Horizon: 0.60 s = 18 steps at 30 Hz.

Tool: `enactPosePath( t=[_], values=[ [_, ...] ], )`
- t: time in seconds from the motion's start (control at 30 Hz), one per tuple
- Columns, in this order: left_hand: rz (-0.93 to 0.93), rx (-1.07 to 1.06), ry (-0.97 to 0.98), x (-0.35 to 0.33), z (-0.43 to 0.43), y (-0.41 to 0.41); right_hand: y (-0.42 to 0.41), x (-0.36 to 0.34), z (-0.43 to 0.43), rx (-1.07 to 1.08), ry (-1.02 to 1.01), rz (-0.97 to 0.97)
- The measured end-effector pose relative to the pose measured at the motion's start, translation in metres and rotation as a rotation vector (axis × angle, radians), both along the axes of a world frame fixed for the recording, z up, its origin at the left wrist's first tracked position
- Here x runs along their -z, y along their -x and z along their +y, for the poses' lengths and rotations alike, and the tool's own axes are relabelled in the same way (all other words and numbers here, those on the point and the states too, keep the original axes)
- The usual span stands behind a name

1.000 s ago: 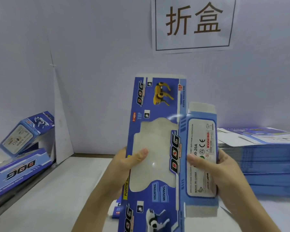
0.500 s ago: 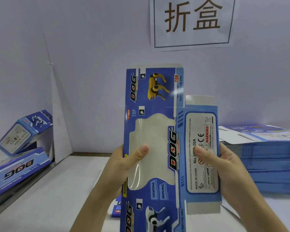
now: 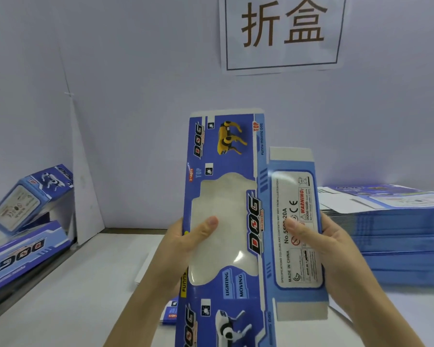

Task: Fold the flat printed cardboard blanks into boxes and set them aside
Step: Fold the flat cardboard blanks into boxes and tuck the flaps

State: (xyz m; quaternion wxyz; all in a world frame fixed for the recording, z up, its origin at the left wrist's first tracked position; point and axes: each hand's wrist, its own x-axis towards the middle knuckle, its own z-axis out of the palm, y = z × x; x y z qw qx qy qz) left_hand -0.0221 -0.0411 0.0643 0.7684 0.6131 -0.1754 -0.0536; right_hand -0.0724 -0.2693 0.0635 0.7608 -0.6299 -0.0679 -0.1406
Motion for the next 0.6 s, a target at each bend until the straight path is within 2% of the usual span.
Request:
enactPosePath(
  t=[0.07, 0.13, 0.2, 0.27, 0.33, 0.37, 0.43, 0.47, 0.53, 0.6],
  values=[
    [0.029, 0.035, 0.02, -0.001, 0.001, -0.001, 0.003, -0.001, 0.001, -0.041, -0.033, -0.002],
    [0.094, 0.081, 0.137, -0.002, 0.004, -0.004, 0.002, 0.003, 0.001, -0.129, -0.013, -0.006],
    [0.126, 0.068, 0.209, -0.002, 0.007, -0.007, 0.002, 0.006, -0.007, -0.113, -0.138, 0.052],
    [-0.042, 0.026, 0.149, 0.002, 0.009, -0.008, -0.01, 0.007, -0.008, -0.21, -0.098, 0.128],
    [-0.336, -0.105, -0.162, 0.004, 0.011, -0.006, -0.018, 0.0, -0.001, -0.233, -0.202, 0.229],
    [-0.445, -0.124, -0.351, 0.005, 0.012, -0.004, -0.015, 0.001, 0.0, -0.256, -0.186, 0.256],
    [-0.551, -0.065, -0.528, 0.004, 0.009, 0.001, -0.006, 0.004, 0.004, -0.3, -0.007, 0.327],
    [-0.58, -0.051, -0.519, 0.002, 0.007, 0.004, -0.004, 0.001, 0.007, -0.281, 0.065, 0.37],
    [-0.596, -0.052, -0.383, -0.001, 0.002, 0.006, -0.002, -0.003, 0.012, -0.158, 0.16, 0.374],
    [-0.545, -0.071, -0.283, -0.004, -0.001, 0.008, 0.0, -0.005, 0.014, 0.034, 0.28, 0.269]
  ],
)
